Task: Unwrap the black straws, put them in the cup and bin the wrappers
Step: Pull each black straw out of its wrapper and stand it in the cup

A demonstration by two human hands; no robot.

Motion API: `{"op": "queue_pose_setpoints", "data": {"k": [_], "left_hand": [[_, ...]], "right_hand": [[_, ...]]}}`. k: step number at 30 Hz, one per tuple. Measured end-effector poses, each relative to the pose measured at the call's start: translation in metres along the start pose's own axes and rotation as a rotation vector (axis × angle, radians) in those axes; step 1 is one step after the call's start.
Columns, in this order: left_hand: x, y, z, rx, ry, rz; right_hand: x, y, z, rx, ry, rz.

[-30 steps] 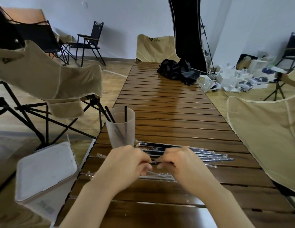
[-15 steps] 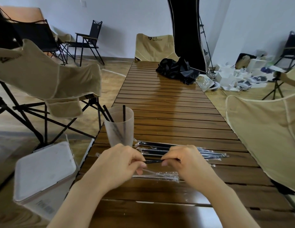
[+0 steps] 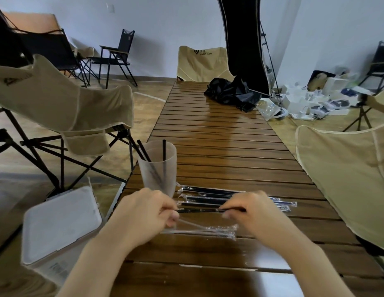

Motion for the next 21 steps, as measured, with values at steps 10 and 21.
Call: {"op": "queue_pose_setpoints", "data": {"k": [10, 21], "left_hand": [[0.005, 0.001, 0.0, 0.052, -0.005, 0.04], [0.013, 0.001, 0.002, 0.072, -0.009, 0.058]], "right_hand": [[-0.009, 0.002, -0.009, -0.006, -0.015, -0.148], [-0.002, 0.001, -0.004, -0.007, 0.001, -0.104]]}}
Point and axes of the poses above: each hand's wrist, its own y-axis away from the middle knuckle, its own x-axis out of the palm, z = x × y, the point moved 6 cm from there along -y, towards the middle knuckle, and after that the axes turned 10 degrees about y, right-handed, at the moved point
